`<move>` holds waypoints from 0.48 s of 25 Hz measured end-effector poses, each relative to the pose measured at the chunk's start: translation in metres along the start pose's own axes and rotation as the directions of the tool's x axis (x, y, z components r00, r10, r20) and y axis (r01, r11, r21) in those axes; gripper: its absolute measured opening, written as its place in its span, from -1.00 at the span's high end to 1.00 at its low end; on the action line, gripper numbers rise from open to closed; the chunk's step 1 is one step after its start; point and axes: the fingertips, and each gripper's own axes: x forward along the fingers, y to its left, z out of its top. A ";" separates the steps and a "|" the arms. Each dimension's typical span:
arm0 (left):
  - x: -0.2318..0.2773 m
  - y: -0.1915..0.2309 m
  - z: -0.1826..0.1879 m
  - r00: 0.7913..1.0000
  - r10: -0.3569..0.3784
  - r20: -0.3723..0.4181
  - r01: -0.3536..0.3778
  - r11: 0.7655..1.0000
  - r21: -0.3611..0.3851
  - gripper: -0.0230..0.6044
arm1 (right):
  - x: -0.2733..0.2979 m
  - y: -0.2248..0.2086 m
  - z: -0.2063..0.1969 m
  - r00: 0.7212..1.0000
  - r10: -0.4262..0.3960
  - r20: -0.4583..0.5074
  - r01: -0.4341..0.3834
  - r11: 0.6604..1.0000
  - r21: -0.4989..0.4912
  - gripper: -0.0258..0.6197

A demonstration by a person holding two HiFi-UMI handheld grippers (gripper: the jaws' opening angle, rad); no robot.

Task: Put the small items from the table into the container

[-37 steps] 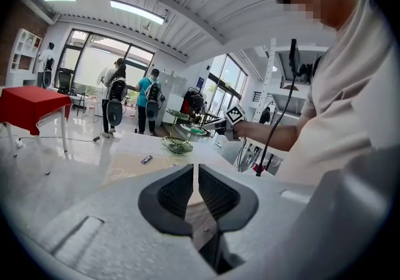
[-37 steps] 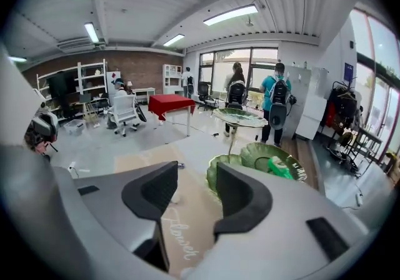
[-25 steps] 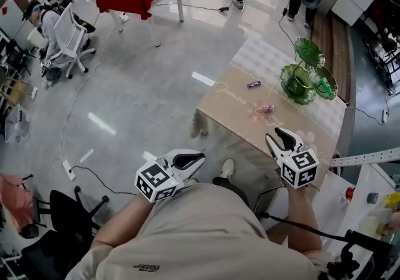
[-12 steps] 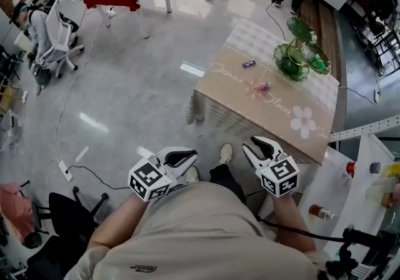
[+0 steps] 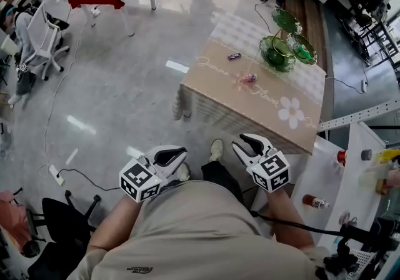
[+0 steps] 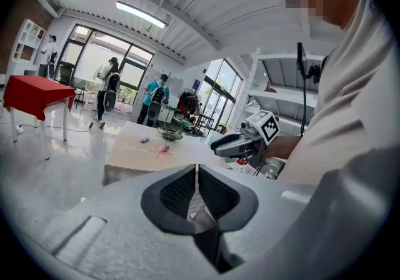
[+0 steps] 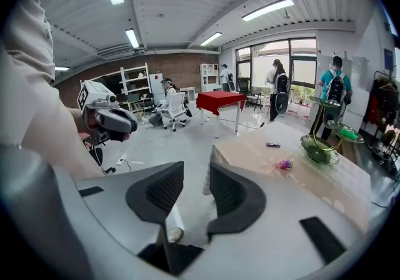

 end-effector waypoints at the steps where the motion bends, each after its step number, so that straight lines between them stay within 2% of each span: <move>1: 0.002 0.001 0.001 1.000 -0.001 0.008 0.001 1.000 -0.010 0.86 | 0.000 -0.005 -0.002 1.000 -0.003 0.000 0.003 1.000 0.001 0.48; 7: 0.027 0.009 0.021 0.999 0.006 0.036 -0.005 1.000 -0.026 0.86 | 0.007 -0.053 -0.013 1.000 -0.018 -0.023 0.017 1.000 -0.024 0.48; 12: 0.060 0.014 0.051 0.998 0.016 0.062 -0.013 0.999 -0.048 0.86 | 0.018 -0.118 -0.014 0.998 -0.009 -0.059 0.003 0.996 -0.094 0.47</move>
